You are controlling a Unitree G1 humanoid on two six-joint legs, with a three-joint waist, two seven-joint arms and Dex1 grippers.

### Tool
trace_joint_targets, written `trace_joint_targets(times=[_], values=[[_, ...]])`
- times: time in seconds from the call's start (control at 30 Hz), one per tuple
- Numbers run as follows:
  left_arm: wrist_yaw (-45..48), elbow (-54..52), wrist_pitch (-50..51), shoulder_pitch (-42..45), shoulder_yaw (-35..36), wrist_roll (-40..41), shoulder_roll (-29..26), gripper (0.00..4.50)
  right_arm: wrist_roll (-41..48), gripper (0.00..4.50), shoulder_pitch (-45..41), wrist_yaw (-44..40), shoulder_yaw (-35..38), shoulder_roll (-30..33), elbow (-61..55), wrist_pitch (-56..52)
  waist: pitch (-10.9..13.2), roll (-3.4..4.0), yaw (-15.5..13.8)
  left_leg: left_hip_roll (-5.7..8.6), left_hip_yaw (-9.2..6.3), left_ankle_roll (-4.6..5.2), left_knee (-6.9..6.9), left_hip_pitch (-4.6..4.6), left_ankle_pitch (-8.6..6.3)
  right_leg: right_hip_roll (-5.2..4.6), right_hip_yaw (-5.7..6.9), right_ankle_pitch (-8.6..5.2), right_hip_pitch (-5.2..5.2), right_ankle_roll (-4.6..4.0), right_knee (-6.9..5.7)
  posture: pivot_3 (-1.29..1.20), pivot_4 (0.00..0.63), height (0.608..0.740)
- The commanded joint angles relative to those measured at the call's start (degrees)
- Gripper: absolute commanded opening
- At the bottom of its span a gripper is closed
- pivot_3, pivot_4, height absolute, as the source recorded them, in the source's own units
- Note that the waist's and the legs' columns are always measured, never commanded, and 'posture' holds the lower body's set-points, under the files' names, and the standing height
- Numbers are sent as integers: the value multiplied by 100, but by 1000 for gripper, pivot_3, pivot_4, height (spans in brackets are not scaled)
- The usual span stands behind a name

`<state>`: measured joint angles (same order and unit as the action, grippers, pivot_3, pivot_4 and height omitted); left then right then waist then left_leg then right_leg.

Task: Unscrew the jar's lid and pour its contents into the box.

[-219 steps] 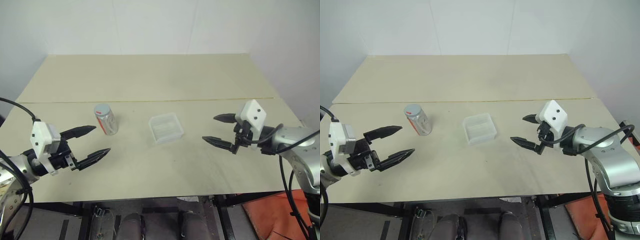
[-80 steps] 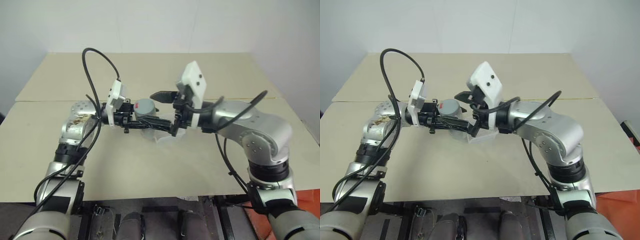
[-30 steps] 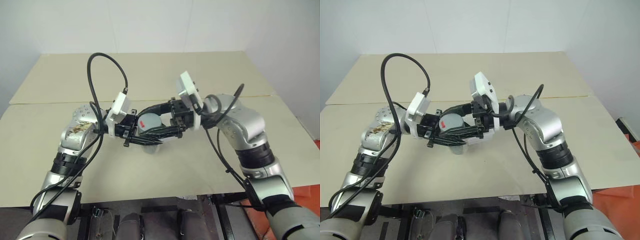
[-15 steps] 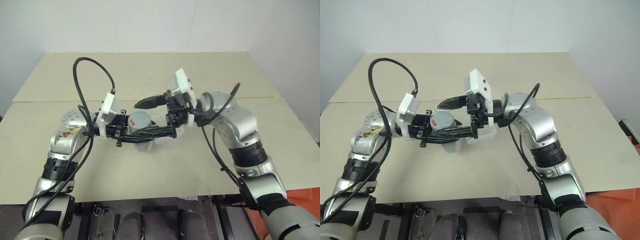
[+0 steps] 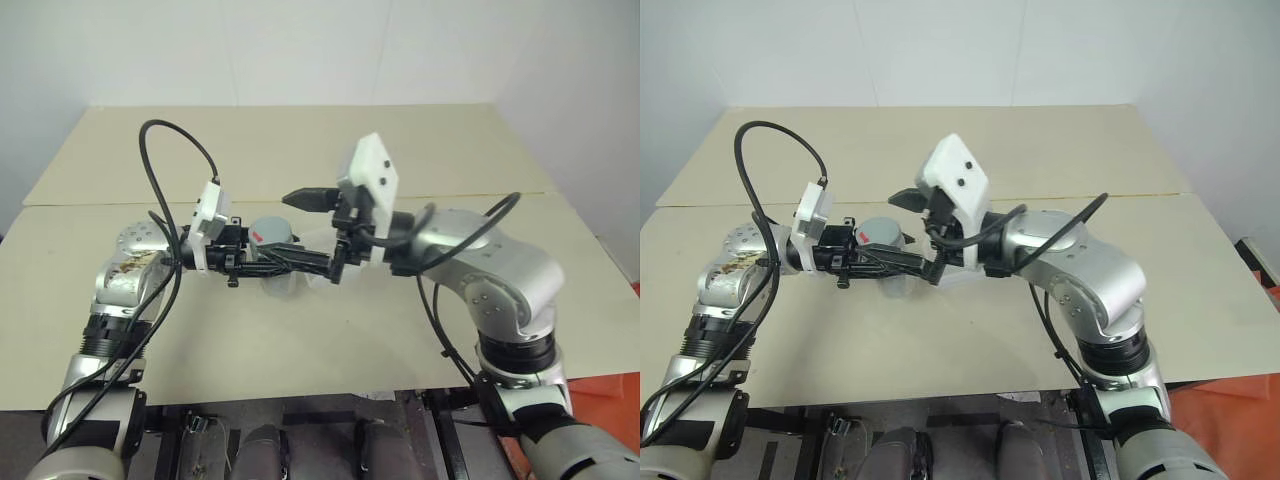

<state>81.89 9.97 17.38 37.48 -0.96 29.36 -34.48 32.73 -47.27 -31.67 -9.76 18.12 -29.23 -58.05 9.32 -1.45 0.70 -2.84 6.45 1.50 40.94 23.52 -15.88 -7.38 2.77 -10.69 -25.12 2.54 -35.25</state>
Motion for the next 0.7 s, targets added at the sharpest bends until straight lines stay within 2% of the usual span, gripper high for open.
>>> trace_joint_targets(times=[0.03, 0.4, 0.7], values=[[-45, -133, -1, 90, 100, 63, -15, 2274, -223, 4487, -233, 572, -204, -135, -180, -395, 0, 0, 0, 0, 0, 0, 0, 1, 0, 0, 0, 0, -1, 0, 0, 0, 150, 740], [-113, -318, 63, -21, 178, 121, -118, 2274, -627, 4487, -314, 1059, -472, -573, 289, -414, 0, 0, 13, 0, 0, 1, -1, 2, 0, 0, 0, 0, -1, 0, 1, 0, 150, 740], [-97, -372, 26, -95, 249, 185, -230, 2274, -610, 4487, -159, 1012, -60, -350, 310, -402, 0, 0, 12, 0, -1, 1, -1, 2, 0, 0, 0, 0, -1, 0, 2, 0, 150, 740]])
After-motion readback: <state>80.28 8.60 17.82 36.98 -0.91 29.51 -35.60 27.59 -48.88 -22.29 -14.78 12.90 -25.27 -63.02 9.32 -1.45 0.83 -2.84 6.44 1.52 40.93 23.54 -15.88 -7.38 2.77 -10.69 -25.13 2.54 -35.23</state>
